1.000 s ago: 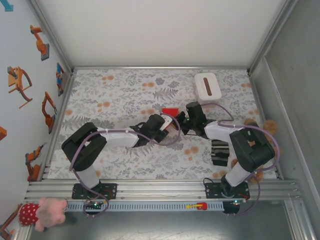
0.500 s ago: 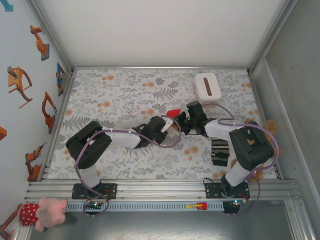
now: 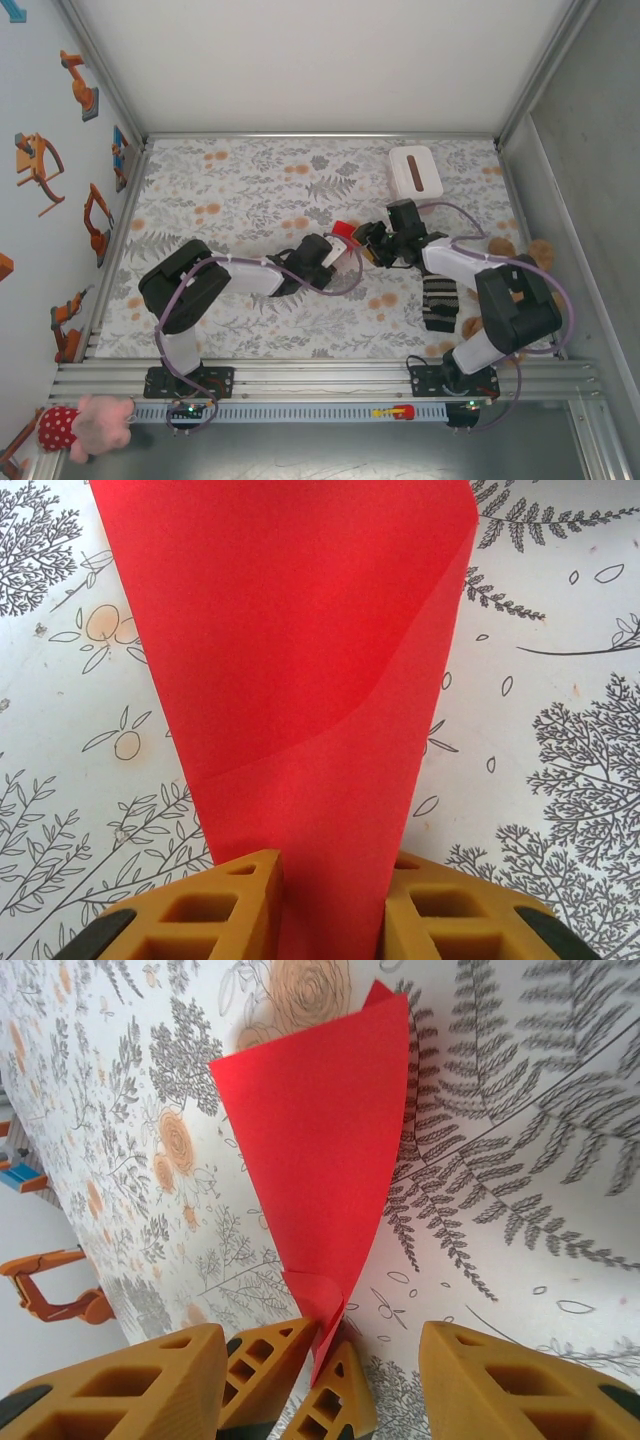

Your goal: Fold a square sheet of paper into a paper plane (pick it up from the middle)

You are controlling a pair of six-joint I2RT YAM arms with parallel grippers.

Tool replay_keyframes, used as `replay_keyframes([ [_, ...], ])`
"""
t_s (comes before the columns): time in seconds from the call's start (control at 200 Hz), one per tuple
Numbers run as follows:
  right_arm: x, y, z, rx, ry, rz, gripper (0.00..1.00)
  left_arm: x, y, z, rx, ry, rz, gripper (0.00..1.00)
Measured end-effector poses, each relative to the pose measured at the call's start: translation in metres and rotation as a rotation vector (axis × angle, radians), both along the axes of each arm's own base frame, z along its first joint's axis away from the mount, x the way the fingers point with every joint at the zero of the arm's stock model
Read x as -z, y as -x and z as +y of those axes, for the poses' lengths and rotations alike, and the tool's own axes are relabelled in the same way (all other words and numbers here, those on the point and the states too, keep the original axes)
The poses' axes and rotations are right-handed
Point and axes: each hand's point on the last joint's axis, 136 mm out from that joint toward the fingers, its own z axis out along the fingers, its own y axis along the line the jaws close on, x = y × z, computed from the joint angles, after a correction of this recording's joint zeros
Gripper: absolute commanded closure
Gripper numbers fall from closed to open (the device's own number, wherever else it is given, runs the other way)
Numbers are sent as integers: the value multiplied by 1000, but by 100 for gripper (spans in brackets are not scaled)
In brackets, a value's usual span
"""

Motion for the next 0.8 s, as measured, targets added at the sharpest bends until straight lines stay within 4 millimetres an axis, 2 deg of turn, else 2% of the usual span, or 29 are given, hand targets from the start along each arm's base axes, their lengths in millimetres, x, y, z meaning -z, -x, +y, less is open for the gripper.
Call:
replay_keyframes([
  [0.25,-2,-1,-17,-9,74,-39,47,0,-1,-1,-4,47,66,73],
  [0.476,-6,4,-26,-50,134,-119,47,-2,-2,-1,-32,133,209,75],
  [0.616,-6,5,-25,-96,147,-171,46,-3,-1,1,-65,205,319,76],
  [0.801,6,12,-17,-179,128,-193,44,-5,4,0,-96,286,440,76],
])
